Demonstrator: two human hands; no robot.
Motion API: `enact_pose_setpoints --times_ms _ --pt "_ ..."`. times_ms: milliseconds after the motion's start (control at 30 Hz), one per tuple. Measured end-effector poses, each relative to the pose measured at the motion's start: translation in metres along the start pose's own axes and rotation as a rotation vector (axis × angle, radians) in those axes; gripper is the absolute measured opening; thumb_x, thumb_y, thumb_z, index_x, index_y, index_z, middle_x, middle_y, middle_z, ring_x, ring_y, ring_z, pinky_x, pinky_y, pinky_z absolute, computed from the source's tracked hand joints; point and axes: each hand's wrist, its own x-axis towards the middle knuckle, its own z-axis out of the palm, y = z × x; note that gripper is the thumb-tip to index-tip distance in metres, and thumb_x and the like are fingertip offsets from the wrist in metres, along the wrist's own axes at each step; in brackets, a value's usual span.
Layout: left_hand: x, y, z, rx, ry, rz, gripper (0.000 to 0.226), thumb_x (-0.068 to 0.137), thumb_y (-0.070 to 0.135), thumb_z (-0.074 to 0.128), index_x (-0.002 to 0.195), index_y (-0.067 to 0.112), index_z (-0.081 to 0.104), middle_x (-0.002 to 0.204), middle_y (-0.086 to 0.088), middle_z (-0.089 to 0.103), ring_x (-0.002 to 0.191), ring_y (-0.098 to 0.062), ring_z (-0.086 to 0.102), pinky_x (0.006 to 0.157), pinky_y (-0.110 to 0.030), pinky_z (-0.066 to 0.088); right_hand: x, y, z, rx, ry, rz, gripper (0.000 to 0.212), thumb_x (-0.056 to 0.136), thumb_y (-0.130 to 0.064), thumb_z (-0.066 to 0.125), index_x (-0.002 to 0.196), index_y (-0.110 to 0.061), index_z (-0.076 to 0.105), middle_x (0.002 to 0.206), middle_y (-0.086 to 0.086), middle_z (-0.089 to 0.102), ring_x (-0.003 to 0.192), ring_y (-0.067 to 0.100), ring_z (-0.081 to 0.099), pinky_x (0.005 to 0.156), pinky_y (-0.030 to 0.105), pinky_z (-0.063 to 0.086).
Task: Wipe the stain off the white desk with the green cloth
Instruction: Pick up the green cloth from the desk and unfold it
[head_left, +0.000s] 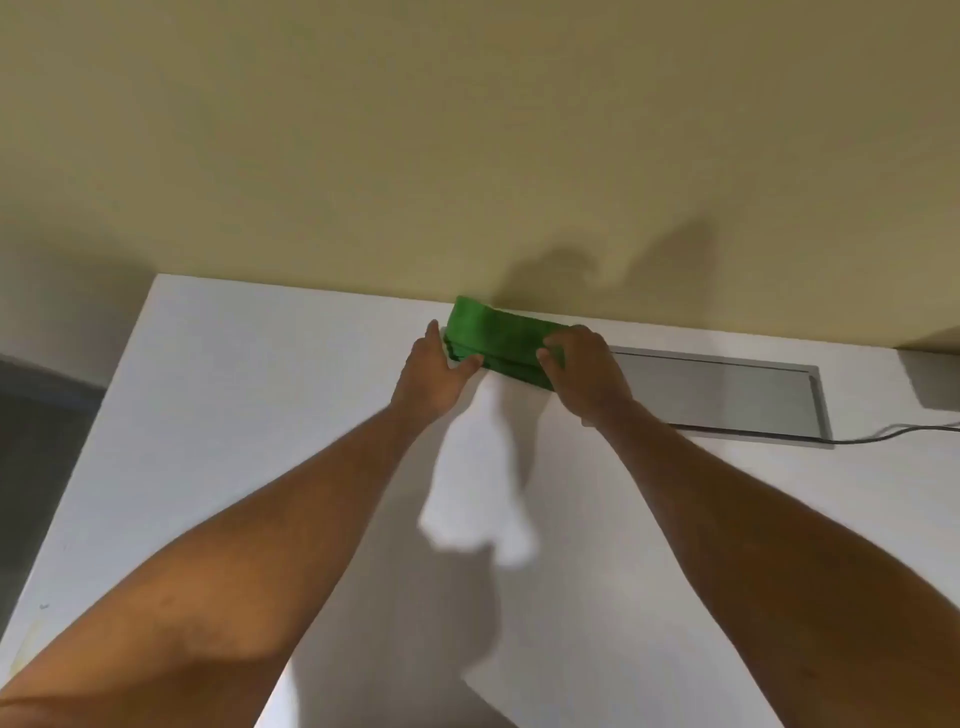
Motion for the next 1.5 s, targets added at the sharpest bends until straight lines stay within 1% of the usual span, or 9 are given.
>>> enact_pose_setpoints --times_ms 100,167,233,400,600,800,933,1100,1500 --pt "0.020 0.004 0.004 -0.199 -0.006 -0.178 0.081 0.097 0.040 0.076 0.158 0.008 0.035 0.148 -0.020 0.057 0.137 -0.039 0.055 0.111 -0.045 0.048 0.033 0.003 0.002 0.031 -0.055 0.014 0.035 0.108 -0.026 0.057 0.136 -0.008 0.065 0.138 0.016 0.062 0.132 0.034 0.056 0.112 0.043 0.046" --pt "0.030 0.005 0.006 -0.314 0.011 -0.258 0.038 0.096 0.040 0.077 0.122 0.023 0.054 0.137 -0.018 0.062 0.126 -0.038 0.061 0.108 -0.052 0.053 0.051 0.002 0.006 0.015 -0.096 0.019 0.034 0.109 -0.023 0.056 0.138 -0.008 0.064 0.140 0.016 0.060 0.132 0.035 0.056 0.112 0.044 0.047" --pt "0.039 0.005 0.010 -0.386 0.055 -0.283 0.040 0.096 0.039 0.077 0.086 0.035 0.038 0.126 -0.013 0.064 0.121 -0.037 0.064 0.105 -0.056 0.055 0.065 0.006 0.012 -0.012 -0.136 0.018 0.034 0.109 -0.022 0.055 0.139 -0.007 0.062 0.142 0.017 0.060 0.133 0.036 0.056 0.111 0.044 0.047" --pt "0.062 0.006 0.016 -0.490 0.026 -0.343 0.045 0.093 0.032 0.082 0.080 0.030 0.039 0.099 0.001 0.057 0.099 -0.026 0.060 0.095 -0.047 0.062 0.084 0.014 0.024 -0.121 -0.189 0.026 0.038 0.106 -0.029 0.061 0.141 -0.013 0.060 0.139 0.014 0.064 0.130 0.038 0.057 0.107 0.044 0.045" --pt "0.067 0.004 0.016 -0.550 0.003 -0.338 0.025 0.089 0.006 0.080 0.072 0.010 0.062 0.062 0.000 0.068 0.035 0.000 0.056 0.039 -0.012 0.042 0.092 0.020 0.029 -0.152 -0.302 0.078 0.045 0.098 -0.043 0.071 0.138 -0.024 0.064 0.139 0.006 0.067 0.135 0.034 0.054 0.107 0.045 0.036" --pt "0.038 0.000 0.008 -0.754 -0.010 -0.263 0.006 0.094 0.010 0.072 0.090 0.013 0.069 0.086 -0.005 0.077 0.074 -0.016 0.073 0.070 -0.032 0.063 0.061 0.019 0.033 0.207 -0.280 0.085 0.037 0.095 -0.029 0.078 0.128 -0.014 0.069 0.123 0.011 0.069 0.114 0.031 0.065 0.087 0.032 0.045" --pt "0.001 -0.001 -0.002 -0.943 0.002 -0.259 0.010 0.096 0.013 0.076 0.104 0.007 0.076 0.086 -0.005 0.082 0.078 -0.017 0.079 0.067 -0.025 0.062 0.015 -0.008 0.034 0.458 -0.055 0.028 0.048 0.093 -0.019 0.079 0.138 -0.018 0.062 0.135 0.004 0.060 0.117 0.021 0.062 0.099 0.040 0.055" --pt "-0.057 0.003 -0.015 -1.145 0.035 -0.236 0.021 0.097 0.022 0.078 0.107 0.004 0.080 0.098 -0.011 0.084 0.087 -0.018 0.080 0.078 -0.030 0.065 -0.043 -0.058 0.034 0.806 -0.247 -0.071 0.049 0.104 -0.036 0.058 0.152 -0.026 0.054 0.145 -0.004 0.065 0.133 0.012 0.062 0.111 0.039 0.053" --pt "-0.180 -0.034 -0.029 -0.560 0.455 0.138 0.039 0.103 0.039 0.069 0.139 0.024 0.072 0.127 0.005 0.062 0.121 -0.011 0.065 0.103 -0.042 0.059 -0.130 -0.141 0.032 1.071 -0.396 0.018 0.029 0.112 -0.032 0.045 0.125 -0.022 0.069 0.128 0.006 0.075 0.124 0.029 0.070 0.105 0.060 0.058"
